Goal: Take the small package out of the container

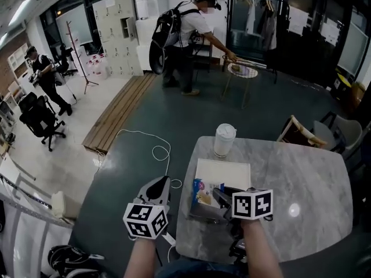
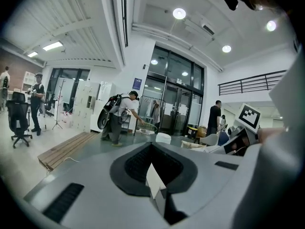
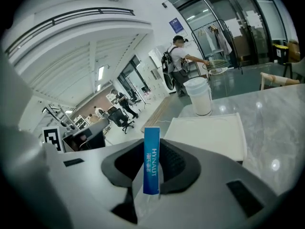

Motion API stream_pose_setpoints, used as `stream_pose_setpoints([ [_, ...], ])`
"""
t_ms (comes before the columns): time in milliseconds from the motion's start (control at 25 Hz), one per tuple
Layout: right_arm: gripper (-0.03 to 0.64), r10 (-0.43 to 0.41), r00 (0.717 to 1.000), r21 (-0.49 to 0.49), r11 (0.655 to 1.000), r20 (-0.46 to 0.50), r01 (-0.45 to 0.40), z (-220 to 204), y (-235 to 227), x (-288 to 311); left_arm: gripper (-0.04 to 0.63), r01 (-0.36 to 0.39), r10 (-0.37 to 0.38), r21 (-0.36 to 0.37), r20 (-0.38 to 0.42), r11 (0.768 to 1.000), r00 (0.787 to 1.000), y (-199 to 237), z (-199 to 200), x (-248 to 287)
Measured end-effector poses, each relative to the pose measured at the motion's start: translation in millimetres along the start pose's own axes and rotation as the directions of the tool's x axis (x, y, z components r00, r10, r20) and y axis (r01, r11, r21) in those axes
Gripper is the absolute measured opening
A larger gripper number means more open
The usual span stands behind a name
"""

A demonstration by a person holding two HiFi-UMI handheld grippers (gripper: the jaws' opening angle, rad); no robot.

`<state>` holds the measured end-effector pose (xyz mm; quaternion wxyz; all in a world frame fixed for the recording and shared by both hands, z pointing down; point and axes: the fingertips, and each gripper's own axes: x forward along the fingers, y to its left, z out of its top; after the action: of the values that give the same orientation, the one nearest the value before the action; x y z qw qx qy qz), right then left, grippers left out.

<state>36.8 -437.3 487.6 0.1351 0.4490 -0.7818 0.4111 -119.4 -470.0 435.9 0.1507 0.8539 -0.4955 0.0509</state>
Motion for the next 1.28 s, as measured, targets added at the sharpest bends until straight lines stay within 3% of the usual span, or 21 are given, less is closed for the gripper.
stream_pose_setpoints([
  [200, 0.104, 0.037, 0.994, -0.016, 0.999, 0.104, -0.035, 32.3, 11.7, -10.5, 0.011, 0.048, -0.05, 0.045, 0.052, 0.998, 0.997, -5.6, 26.2, 13.3],
  [400, 0.104, 0.079, 0.975, -0.099, 0.993, 0.207, -0.059, 62.3, 25.0, -24.9, 0.011, 0.066, -0.073, 0.067, 0.102, 0.996, 0.992, -7.6, 53.5, 19.8],
  [520, 0.104, 0.104, 0.948, -0.169, 0.984, 0.3, -0.055, 81.2, 30.1, -34.8, 0.011, 0.08, -0.092, 0.09, 0.131, 0.993, 0.987, -10.6, 66.4, 24.4],
  [640, 0.104, 0.146, 0.901, -0.249, 0.967, 0.409, -0.044, 99.2, 39.4, -49.8, 0.011, 0.082, -0.098, 0.108, 0.159, 0.991, 0.982, -12.0, 78.2, 24.7],
  [760, 0.104, 0.171, 0.845, -0.349, 0.937, 0.507, 0.02, 115.4, 46.2, -67.2, 0.011, 0.072, -0.092, 0.111, 0.188, 0.991, 0.978, -11.2, 89.4, 26.4],
  [920, 0.103, 0.201, 0.766, -0.484, 0.861, 0.611, 0.16, 127.8, 57.1, -90.0, 0.011, 0.067, -0.09, 0.111, 0.213, 0.992, 0.973, -12.5, 99.4, 27.8],
  [1080, 0.103, 0.26, 0.704, -0.563, 0.792, 0.661, 0.235, 123.8, 72.3, -104.5, 0.011, 0.079, -0.104, 0.112, 0.233, 0.991, 0.967, -14.2, 99.4, 22.8],
  [1160, 0.103, 0.258, 0.698, -0.574, 0.776, 0.668, 0.263, 122.9, 73.1, -107.6, 0.011, 0.084, -0.11, 0.116, 0.242, 0.99, 0.964, -13.9, 99.7, 21.5],
  [1280, 0.103, 0.2, 0.717, -0.567, 0.761, 0.668, 0.316, 124.9, 65.4, -108.4, 0.011, 0.093, -0.121, 0.12, 0.253, 0.988, 0.96, -11.9, 104.6, 22.1],
])
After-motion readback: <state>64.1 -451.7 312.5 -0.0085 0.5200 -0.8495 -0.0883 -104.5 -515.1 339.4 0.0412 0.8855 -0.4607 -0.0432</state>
